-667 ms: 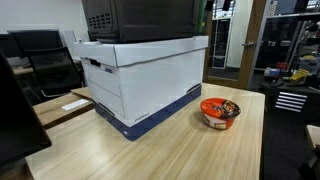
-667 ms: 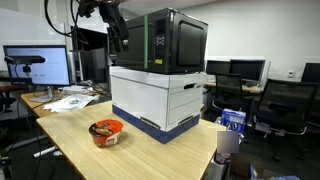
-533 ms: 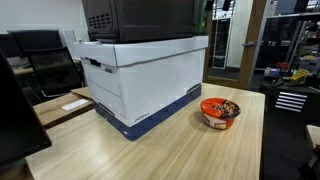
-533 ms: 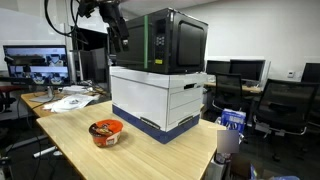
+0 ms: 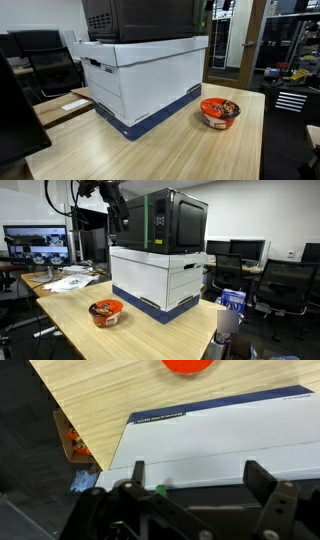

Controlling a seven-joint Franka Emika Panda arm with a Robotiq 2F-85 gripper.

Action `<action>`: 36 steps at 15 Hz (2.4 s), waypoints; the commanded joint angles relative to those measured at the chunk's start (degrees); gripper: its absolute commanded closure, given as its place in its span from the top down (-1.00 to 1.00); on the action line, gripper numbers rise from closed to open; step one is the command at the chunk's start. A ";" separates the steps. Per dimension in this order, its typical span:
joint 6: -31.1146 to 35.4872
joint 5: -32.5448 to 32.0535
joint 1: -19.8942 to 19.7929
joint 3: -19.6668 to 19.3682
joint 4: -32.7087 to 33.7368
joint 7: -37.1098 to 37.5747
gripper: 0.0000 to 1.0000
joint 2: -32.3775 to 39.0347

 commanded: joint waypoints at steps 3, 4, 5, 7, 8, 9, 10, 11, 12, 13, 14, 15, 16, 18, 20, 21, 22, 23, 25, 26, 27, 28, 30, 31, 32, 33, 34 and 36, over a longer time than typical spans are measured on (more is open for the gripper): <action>1.04 -0.16 0.36 -2.54 3.36 -2.19 1.00 0.66; 1.22 -0.09 0.29 -2.99 4.37 -2.37 1.00 0.87; 1.93 -0.33 0.25 -3.41 5.33 -3.03 1.00 1.08; 2.95 -0.35 0.52 -4.44 7.46 -5.98 1.00 1.61; 3.55 -0.10 0.65 -4.97 8.64 -7.45 1.00 2.10; 3.86 0.30 0.72 -5.50 10.29 -8.67 1.00 2.91; 4.04 0.67 0.87 -5.91 11.40 -9.74 1.00 3.40; 4.27 0.90 0.95 -6.23 12.50 -10.70 1.00 3.93; 4.46 1.32 1.17 -6.58 13.50 -11.97 1.00 4.51; 5.72 1.78 1.51 -6.99 14.10 -14.04 1.00 5.05; 6.23 2.29 1.85 -7.33 14.91 -15.66 1.00 5.69; 6.55 3.11 2.39 -7.81 15.44 -17.61 1.00 6.16; 6.81 4.25 2.92 -8.27 15.88 -19.47 1.00 6.65; 7.42 6.54 3.74 -9.01 16.71 -23.01 1.00 7.82; 7.67 8.28 4.00 -9.40 17.19 -25.25 0.40 8.60; 7.39 8.47 3.83 -9.34 17.42 -24.96 0.28 8.77; 7.40 9.01 3.78 -9.50 17.58 -24.94 0.06 8.83; 7.62 9.13 3.76 -9.65 17.41 -24.93 -0.05 8.65; 8.50 9.46 3.67 -9.81 17.00 -24.00 -0.35 8.29; 8.56 9.66 3.64 -9.80 16.81 -23.44 -0.46 8.09; 8.36 10.08 3.59 -9.67 16.81 -22.53 -0.60 7.99; 7.97 10.50 3.44 -9.59 16.84 -20.93 -0.69 7.86; 7.30 11.64 3.37 -9.43 16.74 -18.69 -0.79 7.65; 6.86 12.11 3.35 -9.29 16.68 -17.81 -0.89 7.51; 6.84 12.50 3.40 -9.18 16.55 -17.27 -0.94 7.41; 6.67 12.23 3.32 -9.04 16.33 -16.55 -0.90 7.20; 6.46 11.96 3.27 -8.90 16.28 -16.04 -0.86 7.14; 6.19 10.78 2.85 -8.44 16.09 -13.62 -0.86 7.03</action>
